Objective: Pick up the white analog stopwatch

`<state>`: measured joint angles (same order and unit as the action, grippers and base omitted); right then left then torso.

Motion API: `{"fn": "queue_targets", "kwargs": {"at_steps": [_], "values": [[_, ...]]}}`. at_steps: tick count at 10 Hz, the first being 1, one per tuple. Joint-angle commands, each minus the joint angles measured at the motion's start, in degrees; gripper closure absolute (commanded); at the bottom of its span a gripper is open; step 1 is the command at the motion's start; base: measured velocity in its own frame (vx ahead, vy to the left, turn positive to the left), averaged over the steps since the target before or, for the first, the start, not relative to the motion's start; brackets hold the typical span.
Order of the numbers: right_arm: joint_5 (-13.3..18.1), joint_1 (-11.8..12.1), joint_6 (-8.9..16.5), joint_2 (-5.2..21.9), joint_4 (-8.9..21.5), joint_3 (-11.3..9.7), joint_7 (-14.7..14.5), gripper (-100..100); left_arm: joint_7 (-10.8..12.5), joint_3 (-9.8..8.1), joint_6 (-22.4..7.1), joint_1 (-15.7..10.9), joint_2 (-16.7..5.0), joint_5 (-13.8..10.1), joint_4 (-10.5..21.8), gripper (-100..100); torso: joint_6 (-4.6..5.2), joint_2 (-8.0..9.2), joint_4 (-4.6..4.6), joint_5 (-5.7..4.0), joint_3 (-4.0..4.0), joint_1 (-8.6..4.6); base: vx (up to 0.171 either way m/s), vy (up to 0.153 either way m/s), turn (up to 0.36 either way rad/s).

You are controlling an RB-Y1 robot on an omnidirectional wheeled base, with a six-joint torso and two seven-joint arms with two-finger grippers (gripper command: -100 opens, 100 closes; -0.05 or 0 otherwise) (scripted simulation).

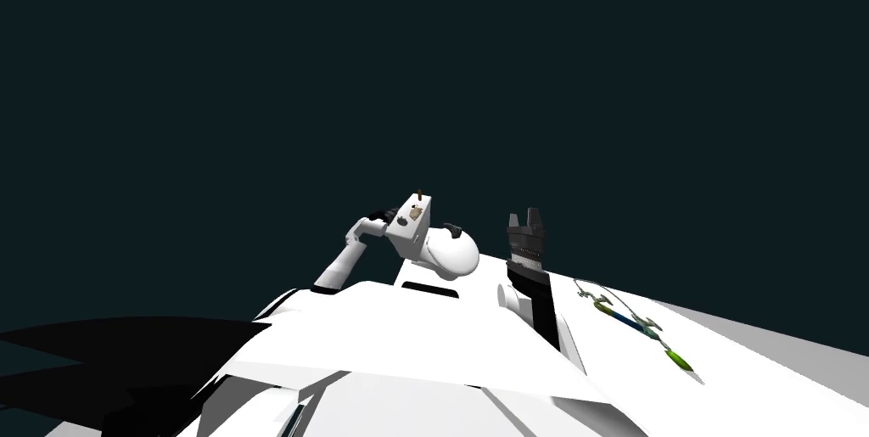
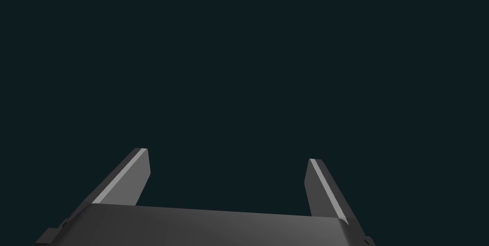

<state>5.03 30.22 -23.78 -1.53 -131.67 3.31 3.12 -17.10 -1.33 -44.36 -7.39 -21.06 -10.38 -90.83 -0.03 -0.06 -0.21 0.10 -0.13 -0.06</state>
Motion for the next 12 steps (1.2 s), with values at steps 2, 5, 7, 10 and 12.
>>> {"fn": "queue_targets", "kwargs": {"at_steps": [2, 5, 7, 10, 12], "values": [[0.0, 0.0, 0.0, 0.0, 0.0, 0.0, 0.0, 0, 0.5, 0.0, -4.5, -1.9, -0.9, -1.4, 0.5, -100, -0.01, -0.02, -0.01, 0.0, -0.01, -0.03, 0.004, -0.031, 0.046], [0.0, 0.0, 0.0, 0.0, 0.0, 0.0, 0.0, 0, 1.0, -0.06, -9.4, -3.7, -1.7, -2.8, 0.7, -100, -0.01, -0.04, -0.01, 0.0, -0.03, -0.03, 0.009, -0.025, 0.034], [0.0, 0.0, 0.0, 0.0, 0.0, 0.0, 0.0, 0, 1.5, -0.13, -12.8, -5.5, -2.6, -4.1, 0.9, -100, 0.0, -0.03, -0.02, 0.01, -0.02, 0.0, 0.009, -0.022, 0.025], [0.0, 0.0, 0.0, 0.0, 0.0, 0.0, 0.0, 0, 2.0, -0.21, -17.4, -7.2, -3.4, -5.4, 1.1, -100, 0.0, -0.02, -0.02, 0.01, -0.02, 0.0, 0.008, -0.025, 0.028], [0.0, 0.0, 0.0, 0.0, 0.0, 0.0, 0.0, 0, 2.0, -0.21, -20.6, -7.2, -3.4, -5.4, 1.1, -100, 0.0, -0.05, -0.02, 0.0, -0.03, -0.05, 0.009, -0.025, 0.016]]}}
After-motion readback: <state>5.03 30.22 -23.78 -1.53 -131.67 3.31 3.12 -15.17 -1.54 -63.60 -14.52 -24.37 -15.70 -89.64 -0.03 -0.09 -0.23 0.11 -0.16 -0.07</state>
